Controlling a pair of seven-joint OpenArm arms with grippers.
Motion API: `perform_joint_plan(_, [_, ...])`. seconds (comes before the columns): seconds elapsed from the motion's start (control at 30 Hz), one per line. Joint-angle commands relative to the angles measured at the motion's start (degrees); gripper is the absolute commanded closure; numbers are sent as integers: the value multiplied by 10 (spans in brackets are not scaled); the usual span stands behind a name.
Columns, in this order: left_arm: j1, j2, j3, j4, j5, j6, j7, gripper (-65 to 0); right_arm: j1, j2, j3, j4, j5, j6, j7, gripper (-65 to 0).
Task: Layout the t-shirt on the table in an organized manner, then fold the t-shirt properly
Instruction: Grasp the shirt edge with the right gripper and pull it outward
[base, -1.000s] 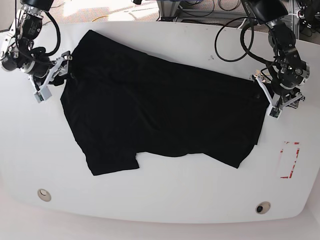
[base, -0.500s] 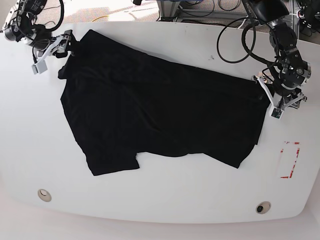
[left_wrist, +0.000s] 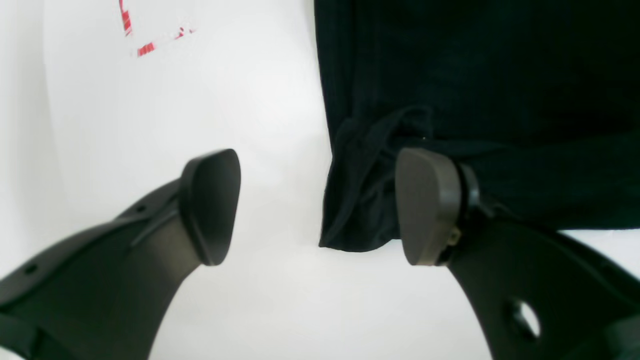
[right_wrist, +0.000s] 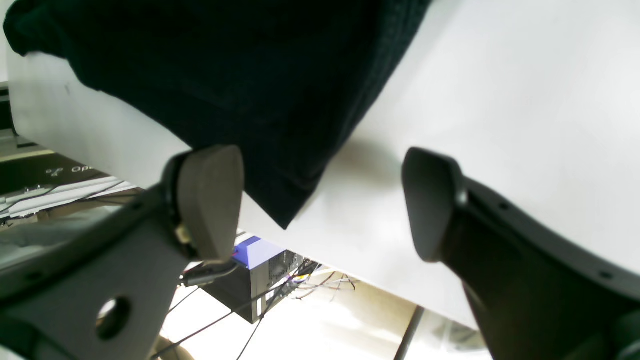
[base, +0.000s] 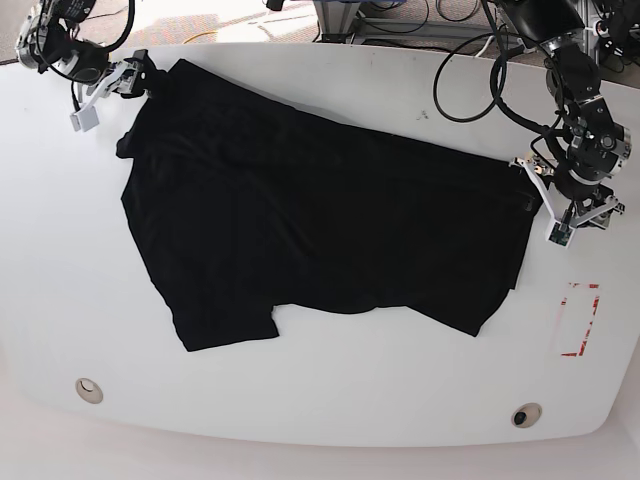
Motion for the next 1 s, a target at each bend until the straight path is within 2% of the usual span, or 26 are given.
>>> perform_joint_plan(0.0, [-7, -8, -2, 11, -2, 3, -10, -446, 1, 7, -1, 4, 1, 3, -2, -480])
perform_joint_plan(0.27, [-7, -8, -2, 11, -2, 3, -10, -446, 2, -7, -49, 5, 2, 6, -2, -474])
perform_joint_plan(0.37, [-7, -8, -2, 11, -2, 3, -10, -446, 2, -22, -60, 6, 2, 6, -2, -472])
perform_joint_plan(0.43, [-7, -8, -3, 11, -2, 3, -10, -446, 2, -23, -62, 9, 2, 5, -2, -455])
perform_joint_plan(0.53, [-7, -8, -3, 11, -2, 3, -10, -446, 2, -25, -62, 20, 2, 1, -2, -346])
perform_joint_plan(0.6, [-3, -8, -3, 11, -2, 3, -10, -446, 2, -25, -62, 30, 1, 0, -2, -217])
perform_joint_plan(0.73, [-1, -8, -3, 11, -2, 3, -10, -444, 2, -22, -63, 41, 1, 0, -2, -27])
perform_joint_plan(0.77, [0, -8, -3, 11, -2, 3, -10, -444, 2, -22, -63, 44, 1, 0, -2, 0])
perform_joint_plan(0.97, [0, -8, -3, 11, -2, 3, -10, -444, 2, -22, -63, 76, 5, 0, -2, -6])
